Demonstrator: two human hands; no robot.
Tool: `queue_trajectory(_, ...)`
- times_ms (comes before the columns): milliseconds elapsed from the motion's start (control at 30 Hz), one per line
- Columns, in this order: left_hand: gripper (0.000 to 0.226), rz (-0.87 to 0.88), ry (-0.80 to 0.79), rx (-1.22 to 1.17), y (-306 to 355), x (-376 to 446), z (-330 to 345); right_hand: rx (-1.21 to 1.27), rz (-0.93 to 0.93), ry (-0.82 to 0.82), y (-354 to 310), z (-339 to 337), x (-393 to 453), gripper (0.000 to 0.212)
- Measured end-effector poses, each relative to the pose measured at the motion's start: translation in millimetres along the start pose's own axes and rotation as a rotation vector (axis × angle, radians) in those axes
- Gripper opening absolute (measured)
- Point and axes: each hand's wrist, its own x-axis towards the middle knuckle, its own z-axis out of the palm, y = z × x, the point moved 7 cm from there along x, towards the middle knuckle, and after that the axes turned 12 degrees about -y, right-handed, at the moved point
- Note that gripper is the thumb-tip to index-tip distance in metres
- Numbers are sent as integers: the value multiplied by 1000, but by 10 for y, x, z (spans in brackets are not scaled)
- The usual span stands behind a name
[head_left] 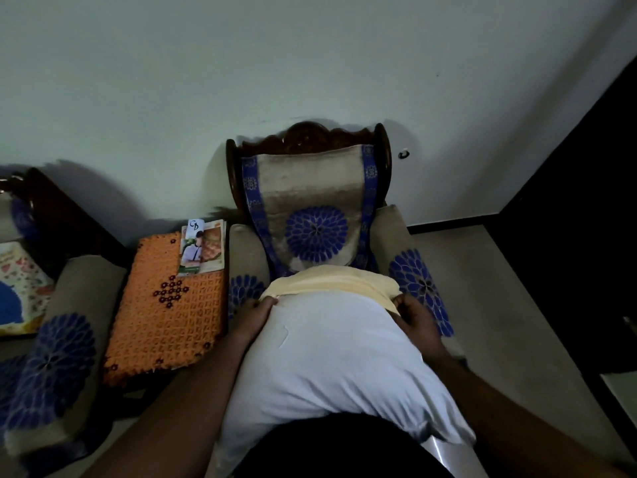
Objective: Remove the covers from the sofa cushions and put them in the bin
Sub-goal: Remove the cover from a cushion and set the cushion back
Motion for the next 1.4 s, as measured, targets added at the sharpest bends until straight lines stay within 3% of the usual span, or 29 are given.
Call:
queue_trajectory(100,73,20,16,-79,227,-110,-52,-214,16,-176,-220,13,337,7)
queue_trajectory(167,58,25,26,-180,352,-199,-79,-488,156,-328,-262,-1,620,12)
queue_trajectory(233,62,29,21,-269,407,-246,-102,-753,311,-430,-347,-29,778,17)
queue_trajectory(300,57,45,9,-368,440,-235,-86,-752,271,-417,-676,57,829,41)
queue_trajectory(400,33,96,-1,-506,585,-260,-29,-463,121,-485,-1207,666,629,81)
queue_trajectory(467,33,133,23,-481,710,-325,-12,-704,122,-592,-1285,1208,415,110)
queue_trajectory(500,34,156,36,-404,758,-355,-21,-802,145,-560,-1268,1363,344,117)
queue_trajectory(567,33,197,44,-268,828,-385,-47,-796,182,-420,-1184,1449,419,115)
queue_trajectory(633,29,287,-27,-203,855,-364,-43,-759,186,-385,-1077,1412,542,105)
queue_trajectory(767,12,384,-111,-177,822,-331,-72,-809,12,-407,-987,1360,703,44)
queue_trajectory(867,10,433,-138,58,909,-385,-111,-898,-66,-372,-926,1351,719,28)
queue_trajectory(1000,16,455,-53,123,886,-453,-223,-954,24,-352,-785,1211,854,29)
queue_trajectory(1167,17,468,-148,-11,827,-487,22,-858,120,-355,-788,1199,769,35)
queue_trajectory(1333,16,467,-82,-340,977,-467,-99,-627,96,-430,-907,1462,586,102)
queue_trajectory(1400,17,482,-122,-377,1068,-510,-96,-731,-22,-412,-965,1460,594,81)
